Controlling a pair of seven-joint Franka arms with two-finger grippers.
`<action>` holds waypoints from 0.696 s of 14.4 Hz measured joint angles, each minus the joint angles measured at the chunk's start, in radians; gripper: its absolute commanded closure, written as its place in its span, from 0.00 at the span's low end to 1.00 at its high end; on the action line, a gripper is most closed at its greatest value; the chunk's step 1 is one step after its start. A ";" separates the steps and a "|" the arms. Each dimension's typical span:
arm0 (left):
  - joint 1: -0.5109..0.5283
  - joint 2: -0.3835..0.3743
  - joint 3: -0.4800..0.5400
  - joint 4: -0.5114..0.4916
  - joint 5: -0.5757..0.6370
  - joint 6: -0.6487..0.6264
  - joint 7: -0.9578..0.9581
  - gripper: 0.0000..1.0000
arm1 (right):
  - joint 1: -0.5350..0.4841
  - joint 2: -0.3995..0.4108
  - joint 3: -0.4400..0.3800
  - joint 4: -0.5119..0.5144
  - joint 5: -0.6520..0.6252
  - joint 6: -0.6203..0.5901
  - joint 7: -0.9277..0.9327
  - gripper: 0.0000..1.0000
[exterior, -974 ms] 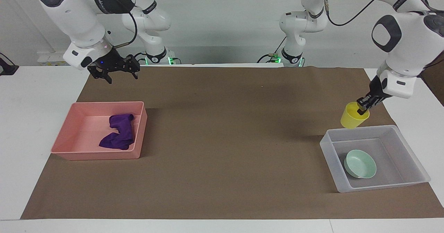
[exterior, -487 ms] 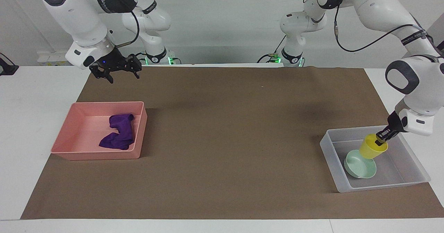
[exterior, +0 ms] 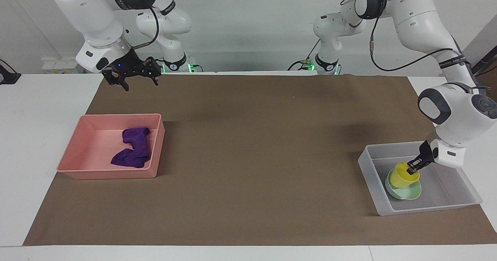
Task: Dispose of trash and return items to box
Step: 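Lower the yellow cup into the clear box beside the bowl, then open the left gripper to release the yellow cup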
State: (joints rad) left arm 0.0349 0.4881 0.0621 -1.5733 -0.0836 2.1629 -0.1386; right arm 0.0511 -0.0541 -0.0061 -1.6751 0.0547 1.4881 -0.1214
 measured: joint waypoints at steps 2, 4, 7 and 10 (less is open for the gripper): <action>-0.002 -0.001 -0.002 -0.002 0.000 0.002 0.000 0.00 | 0.000 0.000 -0.001 -0.001 0.000 0.000 0.000 0.00; -0.010 -0.017 -0.008 0.002 0.000 -0.001 0.000 0.00 | 0.000 0.000 -0.001 -0.001 0.000 0.000 0.000 0.00; -0.029 -0.130 -0.011 0.015 0.000 -0.111 0.000 0.00 | 0.000 0.000 -0.004 -0.001 0.000 0.000 0.000 0.00; -0.059 -0.315 -0.014 0.007 0.000 -0.373 0.000 0.00 | 0.000 0.000 -0.004 -0.001 0.000 0.000 0.000 0.00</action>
State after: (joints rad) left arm -0.0239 0.1735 0.0477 -1.5667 -0.0840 1.7894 -0.1386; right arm 0.0509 -0.0546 -0.0099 -1.6762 0.0547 1.4886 -0.1212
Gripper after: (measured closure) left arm 0.000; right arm 0.000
